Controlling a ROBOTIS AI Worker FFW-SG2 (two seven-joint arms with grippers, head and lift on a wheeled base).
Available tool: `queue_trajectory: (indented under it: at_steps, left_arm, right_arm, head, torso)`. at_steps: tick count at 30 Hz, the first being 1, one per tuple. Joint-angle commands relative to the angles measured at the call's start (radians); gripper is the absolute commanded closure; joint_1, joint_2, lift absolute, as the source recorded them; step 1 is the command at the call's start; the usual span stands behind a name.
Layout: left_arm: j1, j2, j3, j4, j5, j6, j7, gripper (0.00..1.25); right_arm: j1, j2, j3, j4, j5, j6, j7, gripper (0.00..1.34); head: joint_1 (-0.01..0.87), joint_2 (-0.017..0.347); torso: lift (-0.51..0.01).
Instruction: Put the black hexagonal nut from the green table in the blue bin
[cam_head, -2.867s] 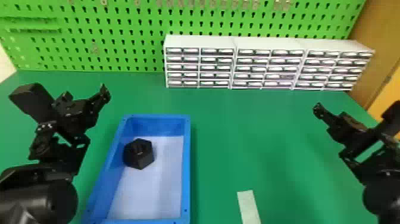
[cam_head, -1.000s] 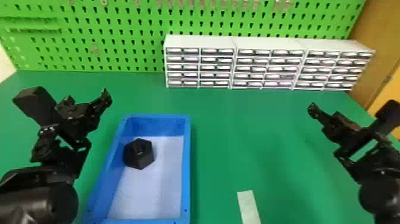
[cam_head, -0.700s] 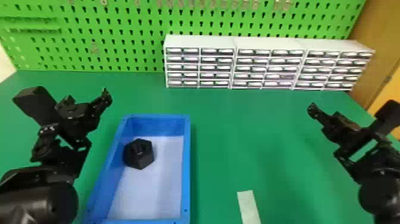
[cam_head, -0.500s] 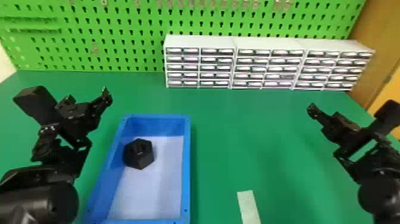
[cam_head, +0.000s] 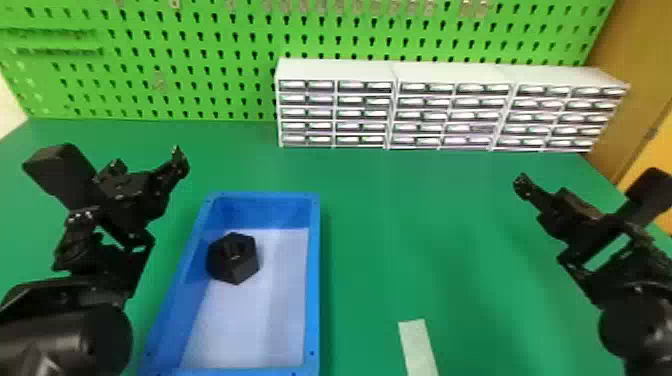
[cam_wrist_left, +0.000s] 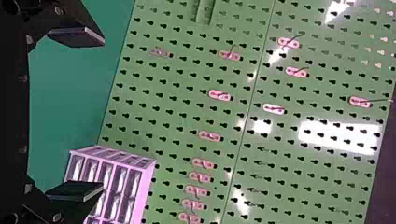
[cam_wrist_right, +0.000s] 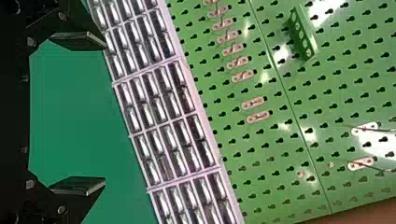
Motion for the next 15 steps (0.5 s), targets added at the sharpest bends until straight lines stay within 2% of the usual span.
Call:
queue_trajectory:
  at_steps: [1,15]
  left_arm:
    - [-0.001,0.0,0.0,0.0,0.0,0.0,0.0,0.19]
    - [-0.001,0.0,0.0,0.0,0.0,0.0,0.0,0.19]
  right_arm:
    - [-0.001,0.0,0.0,0.0,0.0,0.0,0.0,0.26]
    - [-0.004,0.003,0.0,0.002,0.006,0.0,0.0,0.26]
  head:
    - [0.692,0.009]
    - [0.692,0.009]
  torso:
    - [-0.097]
    - [-0.097]
